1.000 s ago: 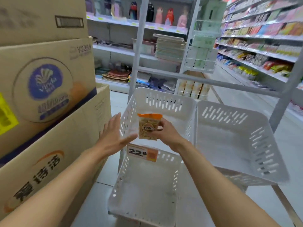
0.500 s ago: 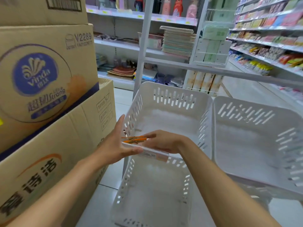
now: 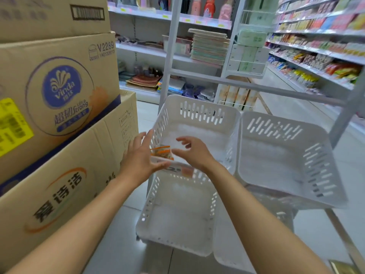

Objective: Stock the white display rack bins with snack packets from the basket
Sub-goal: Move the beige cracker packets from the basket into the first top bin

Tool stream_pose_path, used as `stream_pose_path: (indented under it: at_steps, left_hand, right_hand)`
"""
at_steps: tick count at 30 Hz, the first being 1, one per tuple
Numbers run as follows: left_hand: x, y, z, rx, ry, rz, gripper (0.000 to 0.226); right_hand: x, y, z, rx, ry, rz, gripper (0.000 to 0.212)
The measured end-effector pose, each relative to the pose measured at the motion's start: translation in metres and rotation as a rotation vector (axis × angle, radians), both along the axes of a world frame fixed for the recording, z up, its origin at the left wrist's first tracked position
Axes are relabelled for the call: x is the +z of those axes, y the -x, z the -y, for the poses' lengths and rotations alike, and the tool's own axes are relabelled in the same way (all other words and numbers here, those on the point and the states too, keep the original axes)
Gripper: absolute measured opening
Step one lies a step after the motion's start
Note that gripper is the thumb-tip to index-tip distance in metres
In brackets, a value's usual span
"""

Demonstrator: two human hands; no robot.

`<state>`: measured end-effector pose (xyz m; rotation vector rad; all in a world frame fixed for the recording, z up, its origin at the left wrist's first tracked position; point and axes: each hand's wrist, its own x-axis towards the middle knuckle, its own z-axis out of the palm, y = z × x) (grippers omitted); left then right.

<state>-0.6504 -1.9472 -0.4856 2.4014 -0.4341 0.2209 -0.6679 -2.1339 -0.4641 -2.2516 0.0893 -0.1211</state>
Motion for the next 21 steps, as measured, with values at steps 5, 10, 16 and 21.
stream_pose_path:
  at_steps: [5, 10, 16, 21]
  left_hand:
    - [-0.001, 0.082, 0.022, -0.173, 0.016, 0.052, 0.075]
    - [-0.051, 0.174, 0.032, -0.331, -0.019, -0.193, 0.068]
    - [-0.101, 0.245, 0.012, -0.335, -0.014, -0.395, 0.063]
    - [-0.110, 0.266, -0.003, -0.292, -0.022, -0.443, 0.059]
  right_hand:
    - [-0.003, 0.114, 0.001, -0.151, 0.050, 0.181, 0.028]
    - [-0.073, 0.244, 0.028, -0.116, 0.143, -0.139, 0.026]
    - [-0.158, 0.334, 0.032, -0.233, 0.121, -0.366, 0.033]
    - [-0.199, 0.332, -0.007, -0.221, 0.176, -0.406, 0.075]
